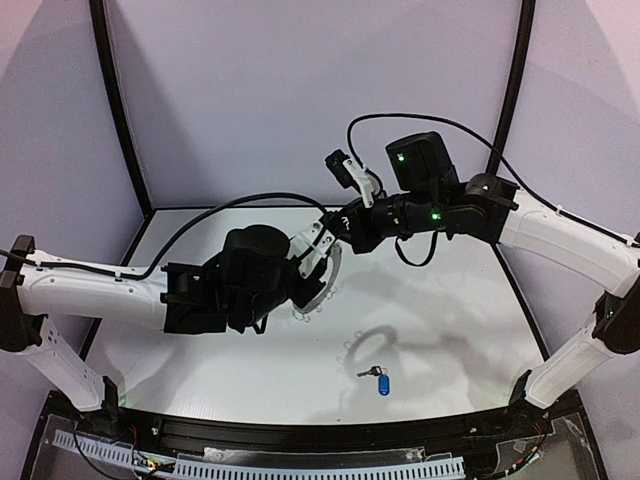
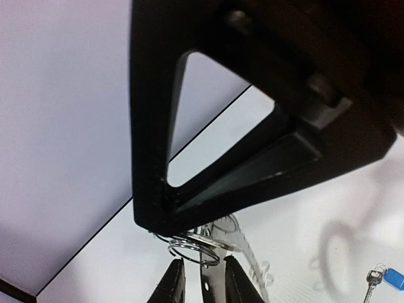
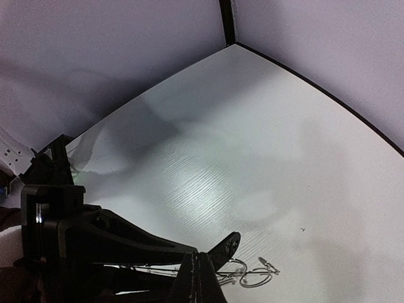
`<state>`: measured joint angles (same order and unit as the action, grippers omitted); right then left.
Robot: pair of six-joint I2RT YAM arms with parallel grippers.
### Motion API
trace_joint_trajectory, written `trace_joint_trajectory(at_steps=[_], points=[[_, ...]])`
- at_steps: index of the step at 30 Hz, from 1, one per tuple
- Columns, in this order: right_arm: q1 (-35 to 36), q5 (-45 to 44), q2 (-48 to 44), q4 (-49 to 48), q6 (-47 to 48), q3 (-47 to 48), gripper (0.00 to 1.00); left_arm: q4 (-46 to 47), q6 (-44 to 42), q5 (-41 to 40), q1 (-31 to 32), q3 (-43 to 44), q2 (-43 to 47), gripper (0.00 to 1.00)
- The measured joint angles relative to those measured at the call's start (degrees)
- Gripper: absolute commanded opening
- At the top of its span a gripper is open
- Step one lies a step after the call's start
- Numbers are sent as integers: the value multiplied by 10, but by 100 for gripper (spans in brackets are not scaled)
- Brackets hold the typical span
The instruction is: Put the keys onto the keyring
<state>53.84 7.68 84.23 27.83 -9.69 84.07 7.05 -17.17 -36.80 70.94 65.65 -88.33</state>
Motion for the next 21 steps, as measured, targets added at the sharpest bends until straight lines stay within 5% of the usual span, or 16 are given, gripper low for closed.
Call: trace_joint_trajectory(at_steps=[21], points=[[1, 15, -3, -8, -16, -4, 0, 17, 1, -15, 0, -1, 2, 21]])
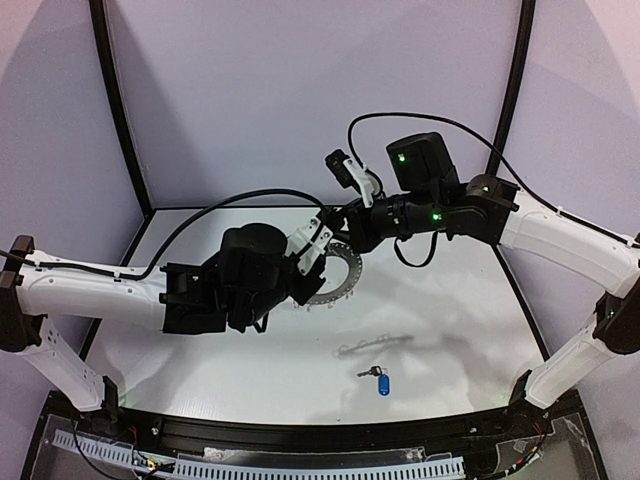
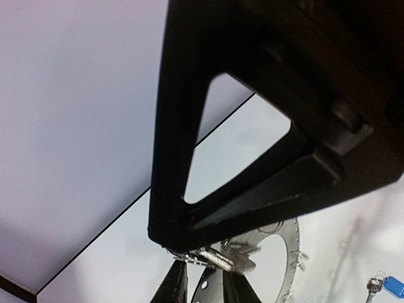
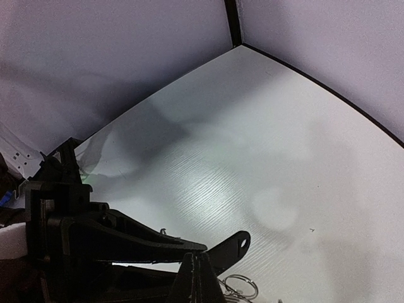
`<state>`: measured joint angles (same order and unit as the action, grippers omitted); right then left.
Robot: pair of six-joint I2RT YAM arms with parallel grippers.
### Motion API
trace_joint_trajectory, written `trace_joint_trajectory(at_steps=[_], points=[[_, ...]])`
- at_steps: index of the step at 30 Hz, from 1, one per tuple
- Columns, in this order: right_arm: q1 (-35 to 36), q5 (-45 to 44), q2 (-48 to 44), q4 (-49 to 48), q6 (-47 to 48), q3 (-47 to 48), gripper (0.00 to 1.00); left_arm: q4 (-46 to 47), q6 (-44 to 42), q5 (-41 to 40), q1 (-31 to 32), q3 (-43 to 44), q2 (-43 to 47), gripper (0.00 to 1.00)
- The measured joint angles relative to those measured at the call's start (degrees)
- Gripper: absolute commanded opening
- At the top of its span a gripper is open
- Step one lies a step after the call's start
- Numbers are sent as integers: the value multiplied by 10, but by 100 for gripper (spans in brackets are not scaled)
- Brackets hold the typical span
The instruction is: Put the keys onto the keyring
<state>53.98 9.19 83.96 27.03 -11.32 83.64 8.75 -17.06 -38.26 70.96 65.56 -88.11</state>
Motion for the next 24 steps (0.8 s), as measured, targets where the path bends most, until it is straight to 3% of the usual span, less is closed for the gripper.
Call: trace_joint_trajectory(at_steps=[6, 13, 24], points=[[5, -1, 0, 0, -3, 0, 0, 14, -1, -1, 0, 0, 1, 21], [5, -6, 0, 0, -4, 0, 0, 16, -8, -6, 0, 0, 1, 1], [15, -43, 0, 6, -4, 0, 0, 21, -20, -5, 1, -21, 19, 1]])
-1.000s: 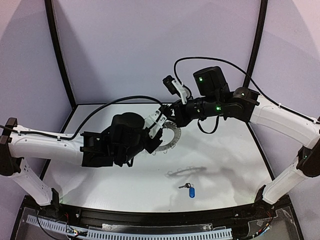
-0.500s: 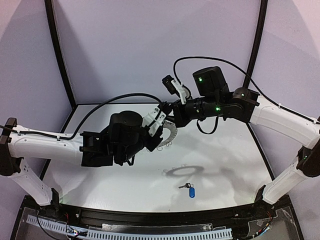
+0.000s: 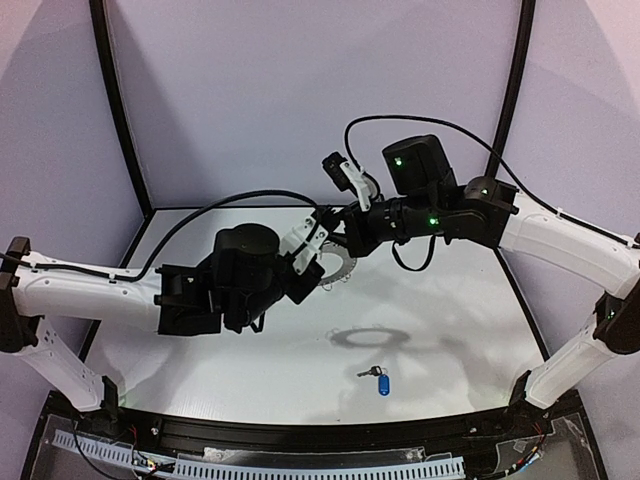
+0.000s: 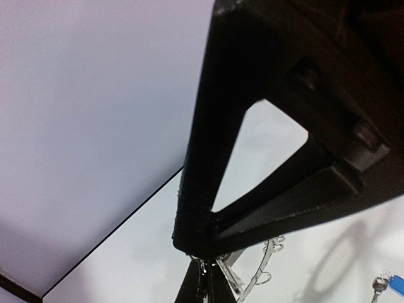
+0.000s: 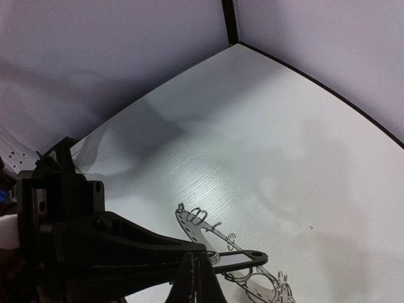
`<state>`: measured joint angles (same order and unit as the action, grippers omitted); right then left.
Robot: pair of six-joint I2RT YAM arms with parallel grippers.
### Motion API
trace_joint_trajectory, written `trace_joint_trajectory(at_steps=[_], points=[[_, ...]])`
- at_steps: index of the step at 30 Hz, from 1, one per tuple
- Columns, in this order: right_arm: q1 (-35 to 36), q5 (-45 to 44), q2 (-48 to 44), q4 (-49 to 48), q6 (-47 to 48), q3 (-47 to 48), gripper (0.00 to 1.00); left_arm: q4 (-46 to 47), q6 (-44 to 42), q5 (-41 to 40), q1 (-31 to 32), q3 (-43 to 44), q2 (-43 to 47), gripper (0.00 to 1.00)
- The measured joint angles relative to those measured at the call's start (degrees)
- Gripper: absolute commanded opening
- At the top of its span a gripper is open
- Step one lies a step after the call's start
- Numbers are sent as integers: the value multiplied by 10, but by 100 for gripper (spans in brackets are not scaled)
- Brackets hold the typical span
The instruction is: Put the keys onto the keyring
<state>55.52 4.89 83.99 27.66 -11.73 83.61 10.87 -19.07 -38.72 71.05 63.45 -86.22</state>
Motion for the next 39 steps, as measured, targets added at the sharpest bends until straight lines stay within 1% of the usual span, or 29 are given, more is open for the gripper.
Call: trace_joint_trajectory(at_steps=[9, 16, 19, 23, 27, 30, 34, 39], points=[[6, -6, 21, 29, -15, 12, 0, -1, -5, 81, -5, -56, 49, 1], [5, 16, 79, 68, -9, 63, 0, -32, -6, 95, -13, -81, 74, 1], [3, 33, 100, 84, 10, 76, 0, -45, -9, 95, -13, -86, 75, 1], [2, 51, 134, 106, 61, 99, 0, -67, -17, 98, -14, -95, 77, 1], [8, 49, 176, 136, 105, 133, 0, -94, -23, 103, -15, -100, 78, 1], [11, 49, 196, 145, 118, 146, 0, -111, -29, 104, -17, -102, 78, 1], [11, 55, 179, 118, 123, 120, 0, -110, -30, 107, -18, -103, 78, 1], [7, 84, 114, 51, 134, 56, 0, -77, -27, 113, -12, -103, 92, 1]])
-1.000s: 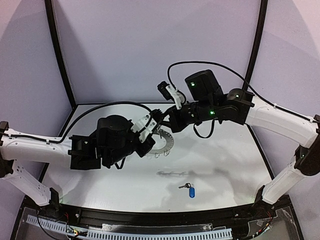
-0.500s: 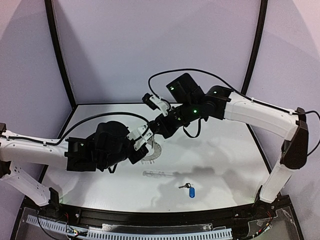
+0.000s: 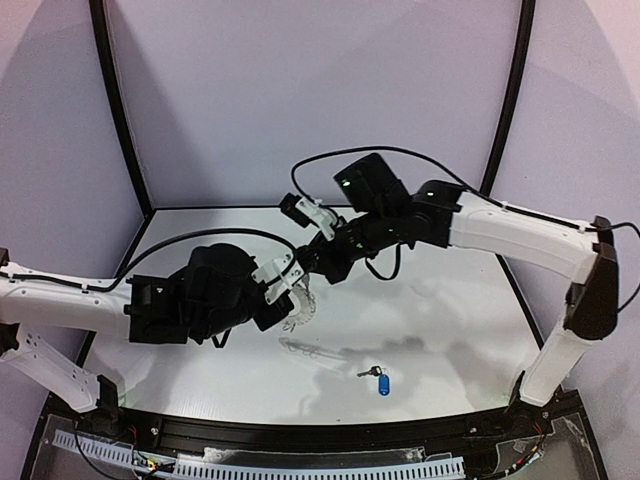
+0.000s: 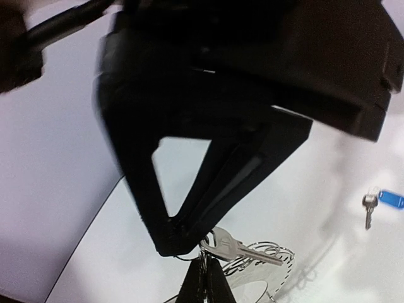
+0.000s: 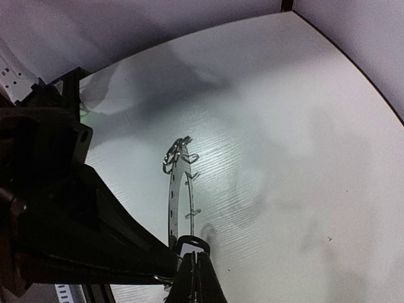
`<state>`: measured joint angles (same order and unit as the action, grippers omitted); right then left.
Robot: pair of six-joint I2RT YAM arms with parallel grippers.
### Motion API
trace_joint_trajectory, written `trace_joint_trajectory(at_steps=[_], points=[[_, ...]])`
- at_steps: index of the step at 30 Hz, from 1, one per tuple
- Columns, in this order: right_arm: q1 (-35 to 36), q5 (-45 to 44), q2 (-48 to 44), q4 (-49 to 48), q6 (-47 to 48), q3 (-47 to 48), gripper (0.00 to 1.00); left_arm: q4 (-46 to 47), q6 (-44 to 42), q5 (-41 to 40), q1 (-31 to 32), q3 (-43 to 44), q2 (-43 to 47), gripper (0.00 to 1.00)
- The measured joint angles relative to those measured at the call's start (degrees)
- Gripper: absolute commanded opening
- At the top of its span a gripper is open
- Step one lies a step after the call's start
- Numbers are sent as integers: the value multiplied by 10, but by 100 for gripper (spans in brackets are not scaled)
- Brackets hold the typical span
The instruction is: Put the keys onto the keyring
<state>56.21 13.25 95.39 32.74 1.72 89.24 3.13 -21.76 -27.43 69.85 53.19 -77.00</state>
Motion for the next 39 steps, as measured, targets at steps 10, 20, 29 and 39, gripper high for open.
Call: trace_joint_trajectory(at_steps=[10, 20, 29, 39], points=[[-6, 70, -113, -106, 25, -99, 0, 85, 31, -12, 13, 0, 20, 27], [-8, 91, -129, -118, 27, -108, 0, 102, 52, -21, 16, 3, 18, 26], [-7, 92, -130, -117, 27, -108, 0, 84, 57, 6, 16, 3, 19, 26], [-7, 99, -130, -113, 27, -108, 0, 53, 57, 19, 16, 16, 22, 2]])
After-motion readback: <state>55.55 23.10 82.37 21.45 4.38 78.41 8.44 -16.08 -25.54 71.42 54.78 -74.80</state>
